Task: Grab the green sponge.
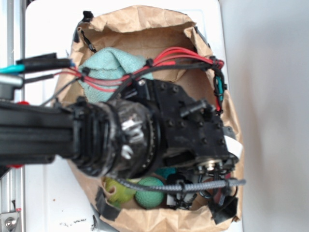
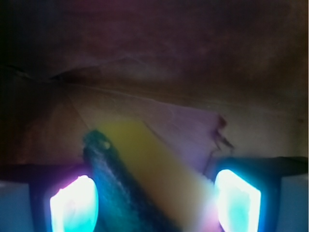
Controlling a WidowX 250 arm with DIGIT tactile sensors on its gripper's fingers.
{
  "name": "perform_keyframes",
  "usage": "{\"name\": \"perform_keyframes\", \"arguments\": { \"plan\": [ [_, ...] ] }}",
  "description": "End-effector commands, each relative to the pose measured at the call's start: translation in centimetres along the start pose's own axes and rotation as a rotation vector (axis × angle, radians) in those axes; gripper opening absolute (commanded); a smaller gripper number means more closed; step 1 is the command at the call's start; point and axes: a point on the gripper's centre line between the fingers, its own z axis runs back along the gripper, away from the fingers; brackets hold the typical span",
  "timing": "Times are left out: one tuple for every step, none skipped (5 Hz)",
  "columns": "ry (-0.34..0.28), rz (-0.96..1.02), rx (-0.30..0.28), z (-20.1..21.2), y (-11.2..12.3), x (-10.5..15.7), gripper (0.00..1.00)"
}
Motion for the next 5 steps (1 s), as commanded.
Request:
{"name": "perform_keyframes", "arguments": {
  "plan": [
    [-0.039,-0.012,0.066,-0.6,0.2,1.9,0.0],
    [-0.043,-0.006,0.084,-0.7,0.8,1.8,0.0],
    [-0.06,0.018,0.068,1.8,2.1,2.0,0.0],
    [-0.103,0.052,0.084,5.7,3.3,1.7,0.0],
    [-0.121,0.118,0.088,9.8,5.4,0.1,0.0]
  ]
}}
